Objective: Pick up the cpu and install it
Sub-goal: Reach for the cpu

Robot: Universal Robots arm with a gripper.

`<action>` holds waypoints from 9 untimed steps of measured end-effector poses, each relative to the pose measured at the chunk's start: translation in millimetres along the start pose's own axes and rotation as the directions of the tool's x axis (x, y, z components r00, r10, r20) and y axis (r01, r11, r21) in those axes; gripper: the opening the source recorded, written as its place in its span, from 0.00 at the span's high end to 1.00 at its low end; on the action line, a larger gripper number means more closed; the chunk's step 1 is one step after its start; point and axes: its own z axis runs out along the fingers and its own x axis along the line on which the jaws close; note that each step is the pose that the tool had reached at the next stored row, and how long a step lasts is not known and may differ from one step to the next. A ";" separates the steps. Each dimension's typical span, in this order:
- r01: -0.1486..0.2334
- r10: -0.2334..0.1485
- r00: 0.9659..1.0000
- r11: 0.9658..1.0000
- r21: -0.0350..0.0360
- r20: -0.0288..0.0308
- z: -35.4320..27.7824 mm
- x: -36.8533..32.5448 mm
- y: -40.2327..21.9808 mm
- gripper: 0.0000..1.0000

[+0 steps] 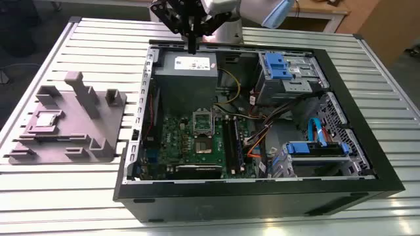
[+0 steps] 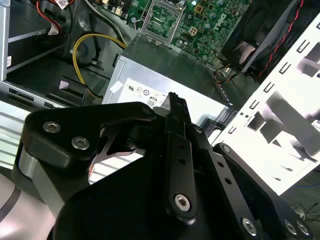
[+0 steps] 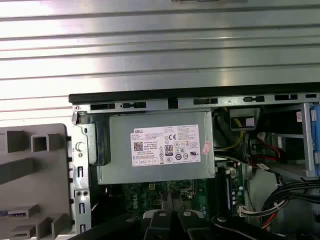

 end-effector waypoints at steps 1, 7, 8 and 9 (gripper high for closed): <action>0.000 0.000 1.000 1.000 0.000 0.000 0.0 0.0 0.0 0.90; 0.000 0.000 1.000 1.000 0.000 0.000 0.0 0.0 0.0 0.90; 0.000 0.000 1.000 1.000 0.000 0.000 0.0 0.0 0.0 0.90; 0.000 0.000 1.000 1.000 0.000 0.000 0.0 0.0 0.0 0.90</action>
